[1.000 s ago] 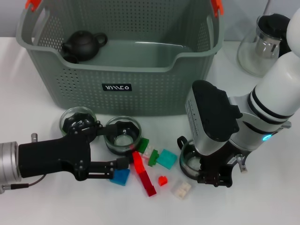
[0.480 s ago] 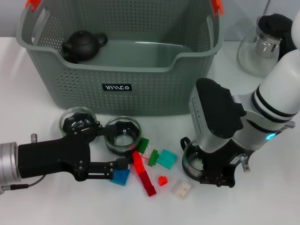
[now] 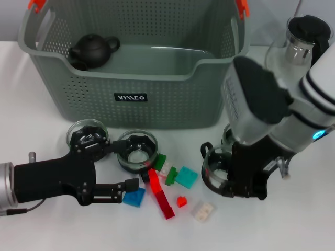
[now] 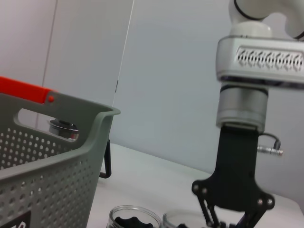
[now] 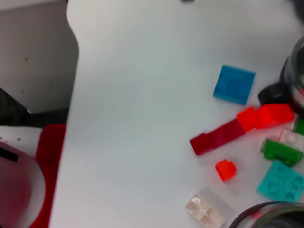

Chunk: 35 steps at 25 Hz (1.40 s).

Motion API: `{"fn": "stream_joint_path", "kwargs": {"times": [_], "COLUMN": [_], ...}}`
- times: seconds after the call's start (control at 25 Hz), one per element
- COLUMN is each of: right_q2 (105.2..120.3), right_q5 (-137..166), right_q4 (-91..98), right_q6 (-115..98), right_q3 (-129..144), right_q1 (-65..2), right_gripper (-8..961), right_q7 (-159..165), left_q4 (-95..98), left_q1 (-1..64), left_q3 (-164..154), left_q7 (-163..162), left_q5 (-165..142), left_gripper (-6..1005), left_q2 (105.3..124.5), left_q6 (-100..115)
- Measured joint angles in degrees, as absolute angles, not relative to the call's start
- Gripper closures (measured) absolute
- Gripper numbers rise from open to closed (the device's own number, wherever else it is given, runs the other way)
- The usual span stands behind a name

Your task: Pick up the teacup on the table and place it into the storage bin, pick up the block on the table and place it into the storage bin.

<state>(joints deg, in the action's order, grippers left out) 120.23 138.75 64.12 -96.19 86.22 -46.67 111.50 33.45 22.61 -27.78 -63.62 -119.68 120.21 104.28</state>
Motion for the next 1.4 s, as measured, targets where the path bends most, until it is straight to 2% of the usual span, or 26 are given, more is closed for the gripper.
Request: {"fn": "stream_joint_path", "kwargs": {"times": [0.32,0.76,1.12,1.4], "right_q2": [120.24,120.22,119.76,118.63], "right_q5": [138.18,132.41,132.35,135.4], "right_q4": [72.53,82.54,77.1,58.68], "right_q6": [-104.51,-112.31,-94.6,-75.58], "right_q3": [80.16,67.15,62.69,62.36], "right_q1": [-47.51,-53.88,-56.85,-62.22], "right_gripper": [895,895,896,896], "right_q7": [114.19,118.29,116.96,115.53], "left_q4": [33.54,33.76,33.76,33.64], "left_q1": [22.59,22.96,23.08,23.03], "left_q3": [-27.23,-27.25,-27.24,-27.39], "left_q7": [-63.61,-63.55,-63.54,-63.54], "left_q5": [-119.8,-119.89,-119.88,-119.66], "left_gripper": [52,52,52,52], "left_q2": [119.97,119.63,119.62,119.84], "left_q6": [104.42,104.42,105.48,105.92]}}
